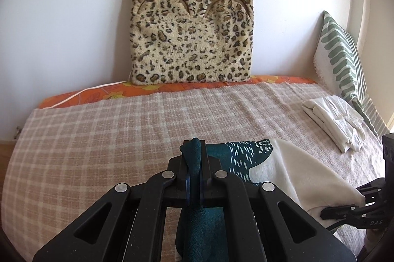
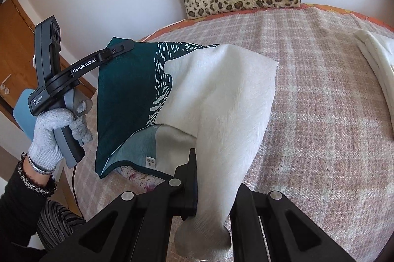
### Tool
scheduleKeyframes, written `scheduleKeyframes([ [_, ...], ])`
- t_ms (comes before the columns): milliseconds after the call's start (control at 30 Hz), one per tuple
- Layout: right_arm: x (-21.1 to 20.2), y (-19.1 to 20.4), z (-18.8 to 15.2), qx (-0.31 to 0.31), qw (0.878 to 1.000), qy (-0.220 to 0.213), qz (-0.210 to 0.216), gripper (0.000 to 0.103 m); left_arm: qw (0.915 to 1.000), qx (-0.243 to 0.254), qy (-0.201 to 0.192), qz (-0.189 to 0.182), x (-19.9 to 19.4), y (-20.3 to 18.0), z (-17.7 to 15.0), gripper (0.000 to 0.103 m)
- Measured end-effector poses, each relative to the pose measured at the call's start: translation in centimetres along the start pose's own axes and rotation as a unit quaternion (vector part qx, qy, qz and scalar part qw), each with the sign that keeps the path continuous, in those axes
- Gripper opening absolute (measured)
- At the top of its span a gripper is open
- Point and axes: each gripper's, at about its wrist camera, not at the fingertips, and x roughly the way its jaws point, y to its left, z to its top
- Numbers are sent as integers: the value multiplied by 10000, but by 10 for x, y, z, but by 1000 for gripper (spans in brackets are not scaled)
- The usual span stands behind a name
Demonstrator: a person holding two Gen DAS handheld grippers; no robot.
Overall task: Fold small clothes
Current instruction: 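Lift the folded shirt with both grippers and carry it toward the white clothes stack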
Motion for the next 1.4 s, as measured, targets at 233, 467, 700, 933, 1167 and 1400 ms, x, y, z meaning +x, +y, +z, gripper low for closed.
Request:
scheduleKeyframes([
  [233,-4,1,-2,-51,10000,-66,-6,3,10000,-6,-76,-3,-3,-2,2,3],
  [467,-16,7,1,-199,9995,-253,-73,2,9995,-90,-293,-1,-16,-1,8,3],
  [700,-38,8,7,-308,9981,-495,-211,2,9986,-55,-507,-139,-27,-15,20,3],
  [933,-64,-5,8,-287,9959,-739,-427,2,9963,219,-751,-366,-36,-51,32,3],
  [1167,-105,-27,10,-218,9920,-1033,-688,2,9933,302,-900,-660,-32,-95,47,3],
  [1400,-145,-68,11,7,9867,-1326,-936,2,9898,481,-1002,-896,-20,-152,73,3],
])
